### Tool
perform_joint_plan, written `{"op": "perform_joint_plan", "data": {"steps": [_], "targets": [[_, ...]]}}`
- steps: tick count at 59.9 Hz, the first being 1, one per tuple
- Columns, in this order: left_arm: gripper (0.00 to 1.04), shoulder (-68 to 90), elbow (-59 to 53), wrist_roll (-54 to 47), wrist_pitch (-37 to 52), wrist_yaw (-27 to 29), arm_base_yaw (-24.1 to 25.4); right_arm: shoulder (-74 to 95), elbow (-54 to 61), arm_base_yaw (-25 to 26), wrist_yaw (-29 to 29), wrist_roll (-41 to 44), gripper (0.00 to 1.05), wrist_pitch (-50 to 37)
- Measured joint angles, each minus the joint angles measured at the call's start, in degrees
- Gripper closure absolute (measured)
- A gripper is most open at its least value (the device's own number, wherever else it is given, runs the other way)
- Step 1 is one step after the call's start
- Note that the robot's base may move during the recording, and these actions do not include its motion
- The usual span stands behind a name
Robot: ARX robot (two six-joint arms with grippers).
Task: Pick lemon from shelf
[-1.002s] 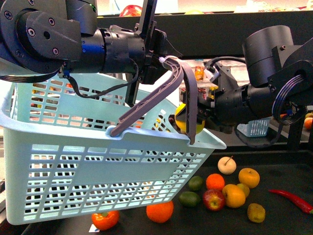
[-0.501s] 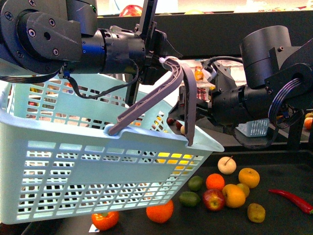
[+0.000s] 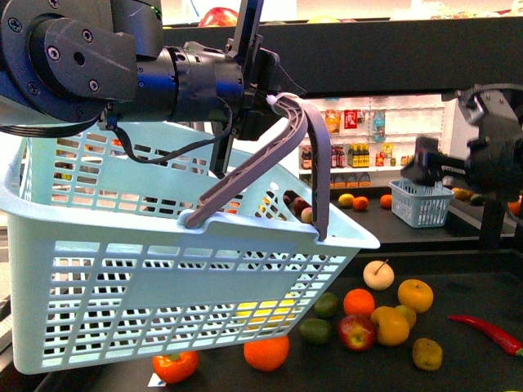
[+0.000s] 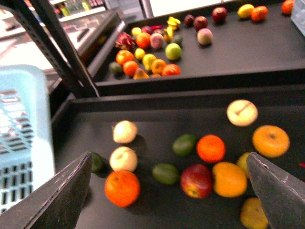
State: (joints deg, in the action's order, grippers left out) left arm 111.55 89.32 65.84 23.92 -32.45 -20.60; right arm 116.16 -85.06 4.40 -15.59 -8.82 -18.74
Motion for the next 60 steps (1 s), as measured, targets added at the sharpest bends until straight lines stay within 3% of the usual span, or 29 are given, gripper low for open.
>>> {"op": "perform_joint_plan", "data": {"steps": [17, 31, 44, 60], "targets": [[0.97, 0.0, 0.0, 0.0, 0.0, 0.1, 0.0, 14.1, 7.3, 0.4, -1.6, 6.2, 0.07, -3.9], [0.97, 0.0, 0.0, 0.0, 0.0, -0.1, 0.0, 22.1, 7.5, -5.4, -4.5, 14.4, 0.07, -7.2], [0.97, 0.0, 0.0, 0.0, 0.0, 0.1, 0.0, 30.7, 2.2, -10.1, -1.4, 21.5, 0.07, -3.4], [0.97, 0.0, 0.0, 0.0, 0.0, 0.0, 0.0, 36.5, -4.3, -12.5, 2.3, 24.7, 0.07, -0.6]]}}
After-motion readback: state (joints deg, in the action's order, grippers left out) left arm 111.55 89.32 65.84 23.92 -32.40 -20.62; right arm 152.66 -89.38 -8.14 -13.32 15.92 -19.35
